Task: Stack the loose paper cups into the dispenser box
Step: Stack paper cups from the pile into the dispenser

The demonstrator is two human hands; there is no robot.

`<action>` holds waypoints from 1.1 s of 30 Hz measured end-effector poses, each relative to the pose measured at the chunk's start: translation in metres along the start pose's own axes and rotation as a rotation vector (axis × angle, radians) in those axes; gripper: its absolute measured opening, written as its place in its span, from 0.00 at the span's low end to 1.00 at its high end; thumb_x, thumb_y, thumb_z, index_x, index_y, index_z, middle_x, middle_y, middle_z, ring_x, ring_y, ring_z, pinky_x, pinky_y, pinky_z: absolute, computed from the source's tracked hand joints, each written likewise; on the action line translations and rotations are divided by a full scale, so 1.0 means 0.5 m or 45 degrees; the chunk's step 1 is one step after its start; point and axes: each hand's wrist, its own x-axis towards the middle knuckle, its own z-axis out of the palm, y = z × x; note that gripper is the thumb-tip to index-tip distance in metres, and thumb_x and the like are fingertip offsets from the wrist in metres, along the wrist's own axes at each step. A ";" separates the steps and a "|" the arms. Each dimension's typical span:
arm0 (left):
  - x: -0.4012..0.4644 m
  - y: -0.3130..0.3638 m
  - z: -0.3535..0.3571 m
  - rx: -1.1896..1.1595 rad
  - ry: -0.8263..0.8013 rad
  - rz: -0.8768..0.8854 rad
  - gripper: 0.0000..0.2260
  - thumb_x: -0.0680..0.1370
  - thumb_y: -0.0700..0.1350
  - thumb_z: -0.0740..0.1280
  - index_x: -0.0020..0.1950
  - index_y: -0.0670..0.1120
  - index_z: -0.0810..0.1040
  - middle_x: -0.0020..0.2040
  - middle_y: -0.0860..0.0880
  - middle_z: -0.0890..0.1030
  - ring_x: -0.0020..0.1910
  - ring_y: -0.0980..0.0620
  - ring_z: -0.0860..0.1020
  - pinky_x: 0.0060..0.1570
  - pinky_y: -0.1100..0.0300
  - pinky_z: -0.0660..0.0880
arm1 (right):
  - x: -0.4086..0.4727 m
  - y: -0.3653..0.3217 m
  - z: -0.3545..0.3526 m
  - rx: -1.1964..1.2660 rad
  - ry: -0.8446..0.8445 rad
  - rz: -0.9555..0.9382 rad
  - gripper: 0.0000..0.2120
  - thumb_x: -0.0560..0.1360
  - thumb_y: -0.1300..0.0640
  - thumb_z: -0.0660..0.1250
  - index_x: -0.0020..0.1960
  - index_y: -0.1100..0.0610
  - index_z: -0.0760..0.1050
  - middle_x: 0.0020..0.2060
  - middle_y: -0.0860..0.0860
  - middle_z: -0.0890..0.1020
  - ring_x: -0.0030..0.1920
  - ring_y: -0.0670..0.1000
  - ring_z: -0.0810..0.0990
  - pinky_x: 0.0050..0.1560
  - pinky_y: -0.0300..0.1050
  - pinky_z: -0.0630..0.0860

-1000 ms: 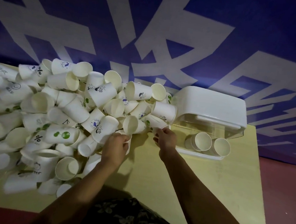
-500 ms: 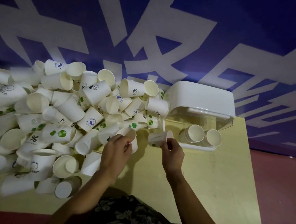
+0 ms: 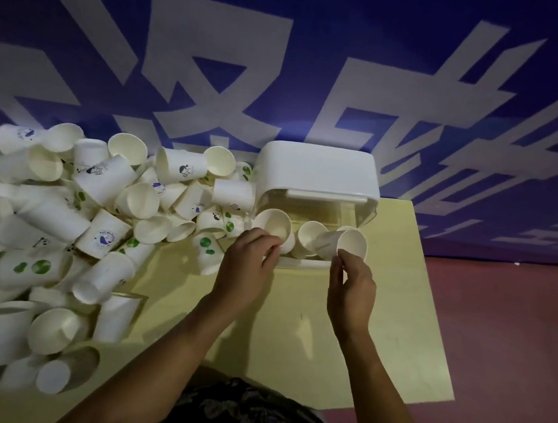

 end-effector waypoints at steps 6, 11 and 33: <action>0.047 0.062 0.095 0.070 -0.077 0.046 0.07 0.78 0.41 0.66 0.54 0.45 0.82 0.49 0.50 0.79 0.48 0.52 0.76 0.45 0.60 0.73 | 0.067 0.074 -0.053 -0.102 -0.045 -0.130 0.04 0.78 0.64 0.65 0.49 0.59 0.77 0.46 0.53 0.82 0.48 0.55 0.76 0.41 0.42 0.71; 0.071 0.070 0.157 0.189 -0.191 -0.022 0.08 0.78 0.40 0.65 0.54 0.44 0.82 0.51 0.49 0.79 0.51 0.49 0.75 0.47 0.57 0.74 | 0.109 0.144 -0.046 -0.223 -0.216 -0.199 0.05 0.77 0.64 0.65 0.50 0.58 0.79 0.46 0.53 0.83 0.49 0.56 0.77 0.41 0.49 0.79; 0.066 0.003 0.155 0.248 -0.227 -0.140 0.09 0.77 0.41 0.65 0.54 0.45 0.82 0.52 0.49 0.80 0.50 0.50 0.77 0.49 0.55 0.76 | 0.135 0.146 0.019 -0.171 -0.449 -0.381 0.10 0.73 0.63 0.68 0.53 0.56 0.79 0.48 0.51 0.82 0.49 0.56 0.77 0.43 0.49 0.76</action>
